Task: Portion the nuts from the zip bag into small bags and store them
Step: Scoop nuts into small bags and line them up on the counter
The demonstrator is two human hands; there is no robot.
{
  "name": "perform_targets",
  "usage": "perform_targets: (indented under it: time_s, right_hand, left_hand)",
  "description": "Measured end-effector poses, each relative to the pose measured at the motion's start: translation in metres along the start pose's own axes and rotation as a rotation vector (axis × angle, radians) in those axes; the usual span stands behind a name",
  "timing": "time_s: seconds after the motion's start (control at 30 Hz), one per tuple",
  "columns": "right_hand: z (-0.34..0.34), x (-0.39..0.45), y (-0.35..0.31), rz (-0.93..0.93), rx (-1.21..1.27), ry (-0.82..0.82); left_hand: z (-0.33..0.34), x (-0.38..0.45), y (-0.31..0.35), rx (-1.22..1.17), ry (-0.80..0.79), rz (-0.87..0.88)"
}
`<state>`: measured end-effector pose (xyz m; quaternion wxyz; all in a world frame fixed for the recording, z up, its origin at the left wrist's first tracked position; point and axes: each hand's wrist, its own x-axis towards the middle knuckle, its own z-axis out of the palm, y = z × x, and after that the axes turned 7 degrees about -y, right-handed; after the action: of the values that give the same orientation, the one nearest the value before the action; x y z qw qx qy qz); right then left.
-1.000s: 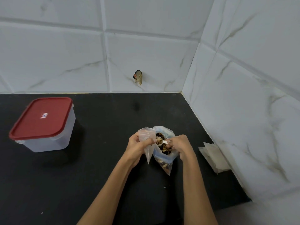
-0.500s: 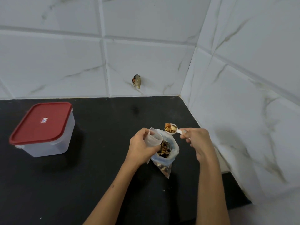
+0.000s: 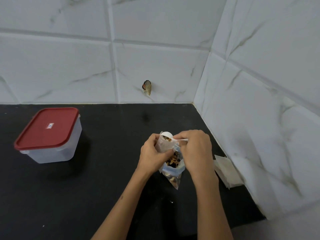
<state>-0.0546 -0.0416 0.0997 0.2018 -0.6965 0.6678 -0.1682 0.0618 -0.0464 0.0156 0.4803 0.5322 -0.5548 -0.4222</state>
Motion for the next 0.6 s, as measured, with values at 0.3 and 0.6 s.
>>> perform_targets:
  time_s: [0.3,0.6]
  right_hand:
    - [-0.002,-0.018,0.01,-0.21,-0.107,0.224]
    - [0.003,-0.005,0.026,-0.079,0.594,0.095]
  left_hand:
    - [0.011,-0.005,0.0,-0.081,0.047,0.027]
    - [0.006,-0.014,-0.01,-0.127,0.052,-0.062]
